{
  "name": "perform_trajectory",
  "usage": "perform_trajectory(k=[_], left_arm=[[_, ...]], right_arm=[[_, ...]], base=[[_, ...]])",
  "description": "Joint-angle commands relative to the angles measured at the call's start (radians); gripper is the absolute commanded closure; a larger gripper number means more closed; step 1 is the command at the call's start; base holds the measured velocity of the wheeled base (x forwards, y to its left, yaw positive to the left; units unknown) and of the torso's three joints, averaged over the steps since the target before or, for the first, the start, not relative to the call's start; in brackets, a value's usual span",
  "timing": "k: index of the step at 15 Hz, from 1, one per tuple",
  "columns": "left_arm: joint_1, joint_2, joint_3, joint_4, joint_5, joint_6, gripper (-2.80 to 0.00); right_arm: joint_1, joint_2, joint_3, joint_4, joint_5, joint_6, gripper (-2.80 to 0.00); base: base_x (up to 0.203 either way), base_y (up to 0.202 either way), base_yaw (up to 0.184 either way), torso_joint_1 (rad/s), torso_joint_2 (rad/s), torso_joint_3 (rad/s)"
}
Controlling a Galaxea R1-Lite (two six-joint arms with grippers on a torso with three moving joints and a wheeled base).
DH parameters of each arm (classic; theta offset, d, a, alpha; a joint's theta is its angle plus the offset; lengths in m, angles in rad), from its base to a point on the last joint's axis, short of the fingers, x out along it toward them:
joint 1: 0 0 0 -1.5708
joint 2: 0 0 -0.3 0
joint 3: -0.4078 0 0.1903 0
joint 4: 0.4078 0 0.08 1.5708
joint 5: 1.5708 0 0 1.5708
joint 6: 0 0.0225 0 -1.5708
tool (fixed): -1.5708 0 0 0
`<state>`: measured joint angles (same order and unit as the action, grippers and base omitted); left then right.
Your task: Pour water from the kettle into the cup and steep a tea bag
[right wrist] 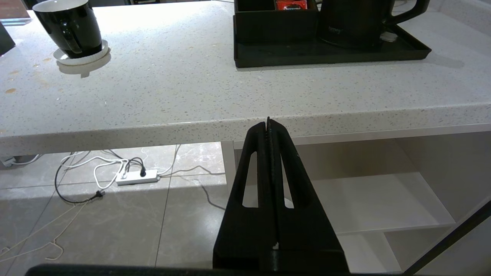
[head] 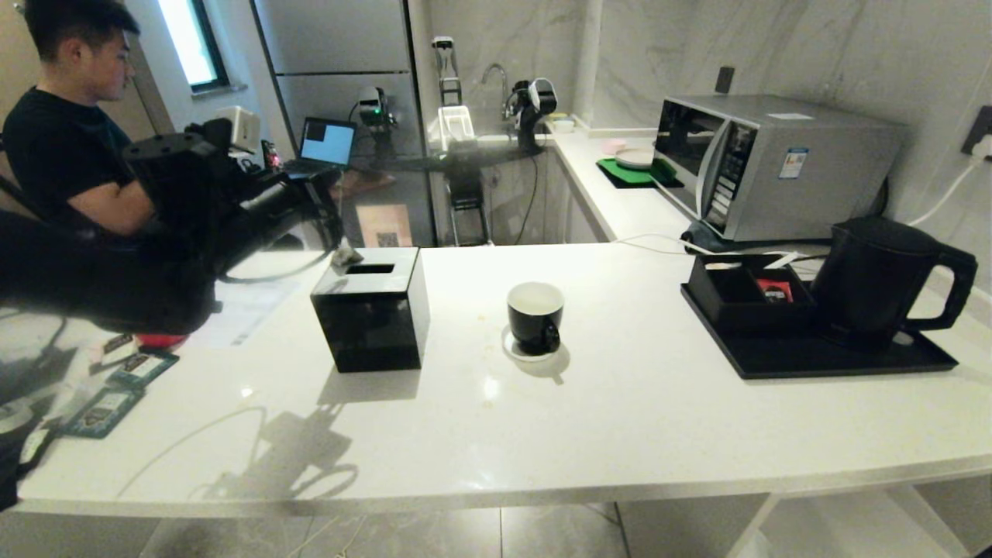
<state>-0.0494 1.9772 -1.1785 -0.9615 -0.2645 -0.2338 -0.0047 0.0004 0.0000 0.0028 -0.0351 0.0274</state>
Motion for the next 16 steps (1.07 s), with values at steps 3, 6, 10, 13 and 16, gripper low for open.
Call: perform_trajectory(k=[3, 6, 10, 13, 16], left_arm=[[-0.003, -0.021, -0.001, -0.003, -0.002, -0.002, 0.0], [-0.003, -0.031, -0.001, 0.001, -0.002, -0.002, 0.0], [-0.003, -0.037, 0.001, 0.003, -0.002, -0.002, 0.0], [-0.004, -0.043, 0.01, 0.005, -0.002, -0.002, 0.0], [-0.004, -0.049, 0.052, -0.005, -0.002, -0.002, 0.0]], right_arm=[[0.0, 0.001, 0.0, 0.0, 0.0, 0.0, 0.0], [0.0, 0.001, 0.0, 0.0, 0.0, 0.0, 0.0], [0.0, 0.001, 0.0, 0.0, 0.0, 0.0, 0.0], [0.0, 0.001, 0.0, 0.0, 0.0, 0.0, 0.0], [0.0, 0.001, 0.0, 0.0, 0.0, 0.0, 0.0]], base=[[0.0, 0.0, 0.0, 0.0, 0.0, 0.0], [0.0, 0.0, 0.0, 0.0, 0.0, 0.0], [0.0, 0.0, 0.0, 0.0, 0.0, 0.0], [0.0, 0.0, 0.0, 0.0, 0.0, 0.0], [0.0, 0.0, 0.0, 0.0, 0.0, 0.0]])
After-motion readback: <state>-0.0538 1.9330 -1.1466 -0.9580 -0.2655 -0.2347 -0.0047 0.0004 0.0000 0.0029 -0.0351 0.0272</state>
